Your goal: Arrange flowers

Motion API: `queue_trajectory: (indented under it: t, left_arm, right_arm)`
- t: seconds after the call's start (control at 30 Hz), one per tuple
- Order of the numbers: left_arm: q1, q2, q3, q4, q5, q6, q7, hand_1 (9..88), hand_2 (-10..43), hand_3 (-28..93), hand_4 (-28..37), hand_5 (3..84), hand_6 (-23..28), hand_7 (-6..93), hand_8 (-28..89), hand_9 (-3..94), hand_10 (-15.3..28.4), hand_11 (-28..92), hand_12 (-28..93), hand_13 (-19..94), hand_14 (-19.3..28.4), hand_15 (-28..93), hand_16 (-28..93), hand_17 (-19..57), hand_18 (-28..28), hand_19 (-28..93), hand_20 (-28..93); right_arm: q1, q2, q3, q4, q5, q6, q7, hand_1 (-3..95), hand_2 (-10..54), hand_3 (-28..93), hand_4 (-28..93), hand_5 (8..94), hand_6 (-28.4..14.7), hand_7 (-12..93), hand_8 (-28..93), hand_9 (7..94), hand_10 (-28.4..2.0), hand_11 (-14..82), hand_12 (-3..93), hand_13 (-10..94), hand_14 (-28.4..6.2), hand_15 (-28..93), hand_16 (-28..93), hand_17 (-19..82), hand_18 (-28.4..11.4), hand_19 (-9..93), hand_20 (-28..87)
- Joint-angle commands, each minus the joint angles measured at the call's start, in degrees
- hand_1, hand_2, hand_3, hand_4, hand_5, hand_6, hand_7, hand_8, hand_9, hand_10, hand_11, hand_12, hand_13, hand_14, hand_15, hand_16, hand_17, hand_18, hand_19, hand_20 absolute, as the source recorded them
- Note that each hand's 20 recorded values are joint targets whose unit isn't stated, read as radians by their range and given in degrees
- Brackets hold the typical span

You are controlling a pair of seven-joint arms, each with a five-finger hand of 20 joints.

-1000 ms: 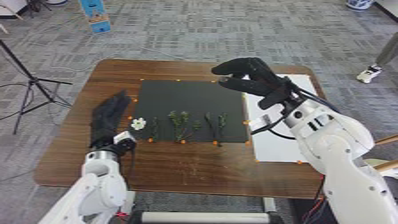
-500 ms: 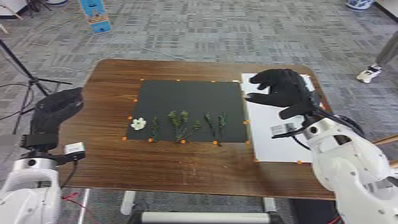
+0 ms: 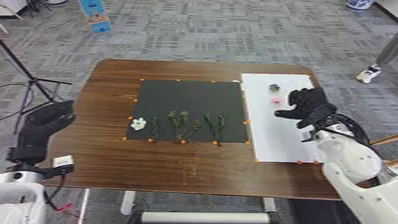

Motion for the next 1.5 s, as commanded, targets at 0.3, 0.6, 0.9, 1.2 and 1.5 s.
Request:
queue_trajectory:
  t: [0.3,0.6,0.9,1.2,1.5]
  left_arm:
    - [-1.4,0.25,0.9,-0.45,0.18,-2.53,-0.41,25.1,-9.1,73,-23.2,46.1,2.4,16.6,-8,45.2,11.3,18,12,32,11.5,9,-1,5.7,9.2,4,15]
    - [-1.4,0.21,0.58,-1.14,0.01,-3.3,0.0,24.4,-7.7,73,-23.8,46.5,2.7,16.3,-8,45.3,11.5,18,12,33,11.8,9,-1,5.8,9.3,4,15]
    - [-0.5,-0.36,0.17,-1.66,-0.47,-3.43,0.19,24.3,-7.0,73,-24.2,46.8,2.8,16.2,-8,45.3,11.6,18,12,33,12.0,10,-1,6.0,9.3,4,15]
    - [-1.6,0.0,1.26,-1.3,-0.39,-4.35,0.08,24.3,-6.6,73,-24.3,47.1,2.9,16.0,-8,45.6,11.8,18,12,33,12.1,10,-1,6.1,9.3,4,15]
    - [-1.9,-0.21,1.18,-1.52,-0.62,-4.78,-0.39,24.3,-6.4,73,-24.3,47.2,2.9,16.0,-8,45.7,11.8,18,12,34,12.2,10,-1,6.2,9.3,4,15]
  right_arm:
    - [4.4,2.0,-1.1,4.8,-1.2,-4.1,-0.1,27.4,-9.5,61,-25,67.6,-0.7,30,-7,81.4,-11.4,48.9,34.7,79,-9.9,74,43,45,-25.7,93,66]
    - [7.9,3.8,-2.6,6.2,-3.1,-13.1,-2.2,25.1,-9.5,61,-23,69.8,-0.4,30,-7,84.2,-11.1,49.5,34.7,81,-9.5,75,43,48,-25.9,93,68]
    - [7.8,4.3,-2.5,5.6,-2.8,-13.5,-2.2,24.8,-9.5,61,-22,70.7,-0.3,29,-7,84.5,-10.9,50.1,34.6,82,-9.2,75,43,49,-25.5,93,69]
    - [9.4,4.6,-2.3,6.1,-3.0,-13.4,-1.8,24.3,-9.5,61,-22,71.6,0.0,29,-7,85.3,-10.8,50.2,34.2,83,-8.9,75,43,50,-25.3,93,70]
    - [9.4,0.9,-0.1,10.9,-7.1,-17.7,-3.7,23.7,-9.5,61,-22,71.9,0.0,29,-7,85.6,-10.8,50.1,34.1,83,-8.8,75,43,50,-25.3,93,70]
